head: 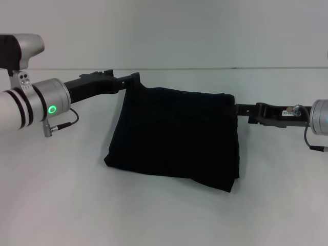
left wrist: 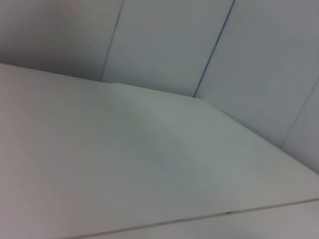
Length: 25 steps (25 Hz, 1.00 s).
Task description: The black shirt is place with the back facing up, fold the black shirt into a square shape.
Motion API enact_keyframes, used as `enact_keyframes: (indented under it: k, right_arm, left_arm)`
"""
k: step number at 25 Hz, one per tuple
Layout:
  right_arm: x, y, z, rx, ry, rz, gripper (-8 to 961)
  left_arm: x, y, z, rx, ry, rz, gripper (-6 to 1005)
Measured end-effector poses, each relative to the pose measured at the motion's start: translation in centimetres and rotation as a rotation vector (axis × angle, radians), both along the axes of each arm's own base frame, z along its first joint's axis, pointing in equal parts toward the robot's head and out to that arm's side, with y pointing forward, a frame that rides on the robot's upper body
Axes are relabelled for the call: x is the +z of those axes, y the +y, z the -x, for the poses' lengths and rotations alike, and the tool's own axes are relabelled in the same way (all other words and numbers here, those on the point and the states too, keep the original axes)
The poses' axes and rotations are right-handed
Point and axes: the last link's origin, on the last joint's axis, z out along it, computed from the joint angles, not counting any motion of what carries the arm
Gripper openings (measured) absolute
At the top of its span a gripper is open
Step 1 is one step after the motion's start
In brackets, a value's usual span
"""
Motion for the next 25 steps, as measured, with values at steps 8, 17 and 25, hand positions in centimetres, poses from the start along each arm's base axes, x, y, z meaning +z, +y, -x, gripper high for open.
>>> enact_keyframes:
  k: [8,17,25]
  right_arm:
    - [0.1,1.2,0.0,-0.013,-0.033,-0.090,883]
    - [1.5,1.9,0.4,0.027,-0.056,-0.104,884]
    - [1.9,1.8,0.1,0.045,-0.073,-0.098,883]
  left_arm:
    - [-1.2,1.6,0.9,0.160,0.081,-0.093,885]
    - [-3.7,2.0,0.0,0.196,0.136,-0.041,872]
    - [-5.6,1.7,-0.8,0.208,0.178,-0.028,860]
